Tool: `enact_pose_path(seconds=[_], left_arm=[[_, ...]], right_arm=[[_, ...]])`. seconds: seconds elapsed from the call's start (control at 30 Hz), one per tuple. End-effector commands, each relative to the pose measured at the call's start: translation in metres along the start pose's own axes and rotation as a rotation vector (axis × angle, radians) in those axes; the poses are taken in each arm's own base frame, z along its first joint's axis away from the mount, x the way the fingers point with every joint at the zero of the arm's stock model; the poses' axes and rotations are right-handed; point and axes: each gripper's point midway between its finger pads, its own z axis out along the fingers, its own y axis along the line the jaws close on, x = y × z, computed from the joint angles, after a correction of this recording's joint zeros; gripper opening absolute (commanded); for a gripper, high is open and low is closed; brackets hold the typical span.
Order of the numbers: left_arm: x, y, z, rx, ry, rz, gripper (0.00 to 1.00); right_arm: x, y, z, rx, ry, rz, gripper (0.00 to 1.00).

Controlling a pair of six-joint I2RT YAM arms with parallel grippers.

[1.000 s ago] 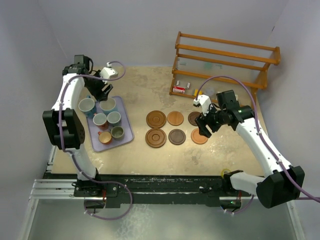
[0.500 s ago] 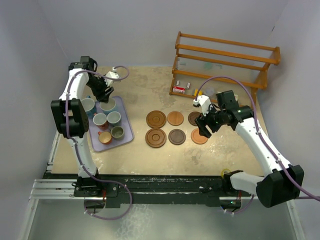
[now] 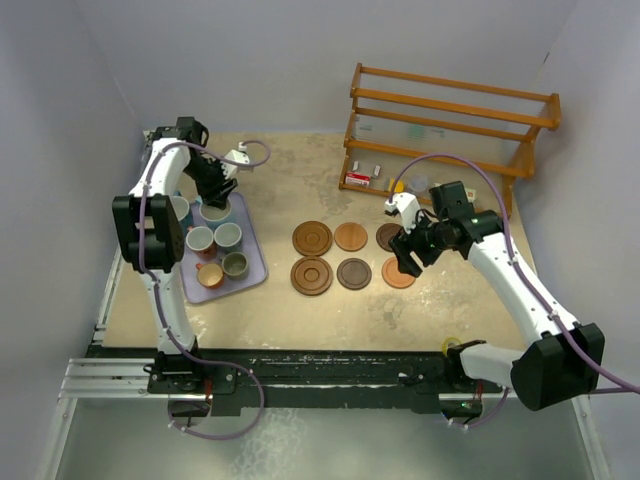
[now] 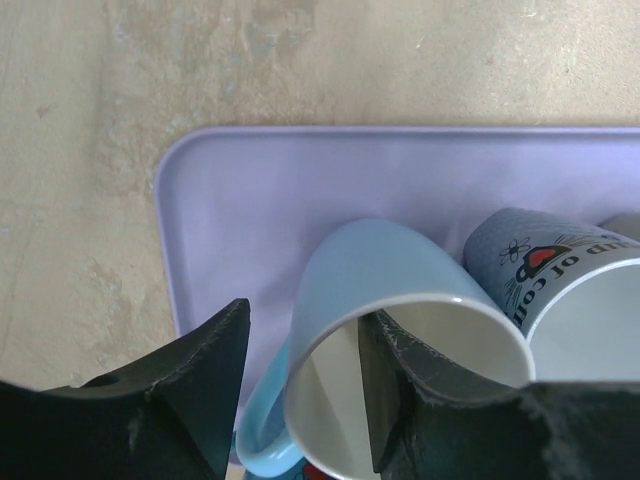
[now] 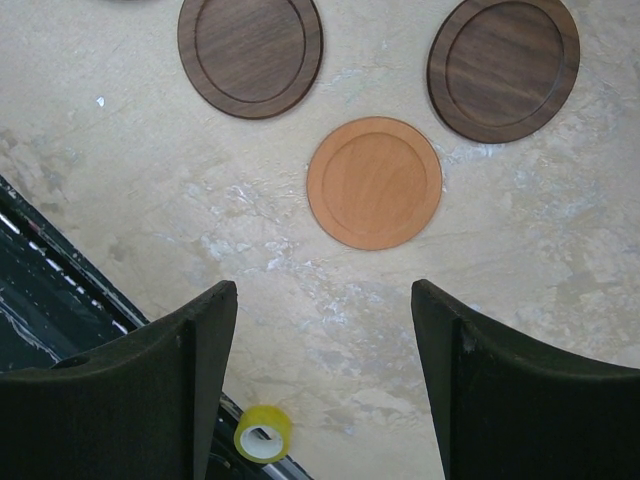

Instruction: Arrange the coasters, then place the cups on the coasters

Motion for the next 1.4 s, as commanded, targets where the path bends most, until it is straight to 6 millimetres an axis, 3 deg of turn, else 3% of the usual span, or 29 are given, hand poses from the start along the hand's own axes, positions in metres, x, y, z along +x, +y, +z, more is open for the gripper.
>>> enact_pose_path(seconds=[0.0, 0.63, 0.87, 1.17, 1.37], left_arm=[[-0.011, 0.001, -0.001, 0.009, -0.004, 0.085, 0.43], [-0.014, 0.012, -0.005, -0.007, 0.009, 0.176, 0.13], [-0.026, 0.017, -0.017, -0.044, -0.014, 0.203, 0.03], [-0.042, 0.020, -0.043, -0.111, -0.044, 0.203, 0.03], [-0.052, 0.020, -0.065, -0.179, -0.064, 0.138, 0.03]], right_arm=[[-0.001, -0.001, 0.002, 0.005, 0.003, 0.001, 0.73], [0.002, 0.001, 0.006, -0.018, 0.023, 0.010, 0.73], [0.001, 0.003, 0.005, -0.026, 0.015, 0.009, 0.73], [-0.005, 0.006, 0.002, -0.033, -0.013, 0.006, 0.73], [-0.020, 0.001, -0.006, -0.003, -0.064, -0.001, 0.72]])
